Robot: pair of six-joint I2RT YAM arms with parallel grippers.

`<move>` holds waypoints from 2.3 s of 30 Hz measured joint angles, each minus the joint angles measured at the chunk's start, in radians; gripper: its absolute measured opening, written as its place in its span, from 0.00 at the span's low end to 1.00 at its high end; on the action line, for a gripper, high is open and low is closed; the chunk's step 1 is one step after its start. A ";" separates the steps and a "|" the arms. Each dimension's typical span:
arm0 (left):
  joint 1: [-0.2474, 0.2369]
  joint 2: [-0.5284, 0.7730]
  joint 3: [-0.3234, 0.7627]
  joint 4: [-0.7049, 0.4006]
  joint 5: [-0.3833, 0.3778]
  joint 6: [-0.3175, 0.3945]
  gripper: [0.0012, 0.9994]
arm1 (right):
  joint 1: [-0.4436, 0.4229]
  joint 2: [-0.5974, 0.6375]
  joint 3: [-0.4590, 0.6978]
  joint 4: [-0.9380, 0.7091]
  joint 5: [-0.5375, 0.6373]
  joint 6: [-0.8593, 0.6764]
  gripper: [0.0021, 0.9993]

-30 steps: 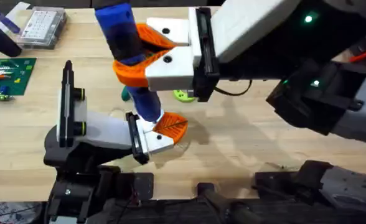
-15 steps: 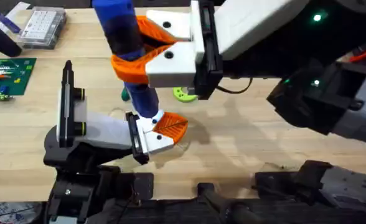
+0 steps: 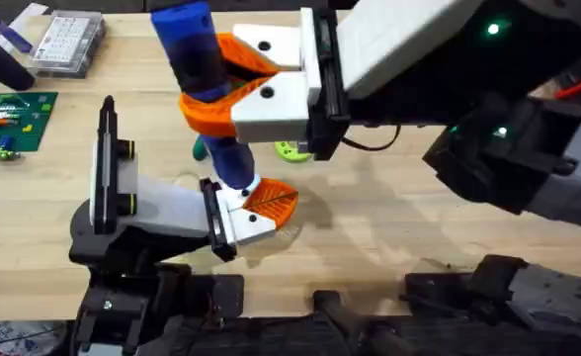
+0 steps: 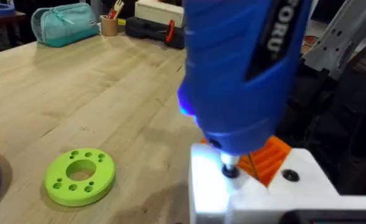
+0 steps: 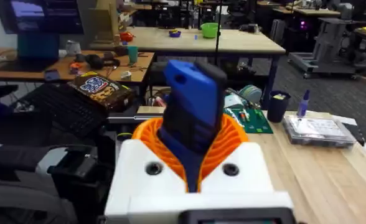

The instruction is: Pick up the gripper from the table and insert it into the empty holder that is missing its gripper. Then pick up a screw, insert it into the mounting hole, and use the screwdriver to tighten it. Finally, clean up the table by picking up the vegetable and placing it into the bucket.

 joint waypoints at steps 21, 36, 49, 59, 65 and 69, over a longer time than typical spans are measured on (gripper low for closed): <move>0.000 0.000 0.000 -0.006 0.000 -0.007 0.01 | 0.000 0.009 0.005 -0.042 0.004 -0.001 0.05; 0.000 0.000 0.000 -0.003 0.000 -0.010 0.01 | 0.000 0.009 0.006 -0.021 0.003 -0.007 0.05; 0.000 0.000 0.000 0.000 0.000 -0.010 0.01 | -0.018 0.018 0.144 0.012 0.000 0.052 0.05; 0.000 0.000 0.000 0.000 0.000 -0.010 0.01 | -0.077 0.018 0.199 -0.060 -0.002 0.050 0.05; 0.000 0.000 0.000 0.000 0.000 -0.010 0.01 | -0.132 0.018 0.242 -0.241 -0.003 -0.052 0.05; 0.000 0.000 0.000 0.000 0.000 -0.010 0.01 | -0.167 0.018 0.246 -0.347 -0.002 -0.197 0.05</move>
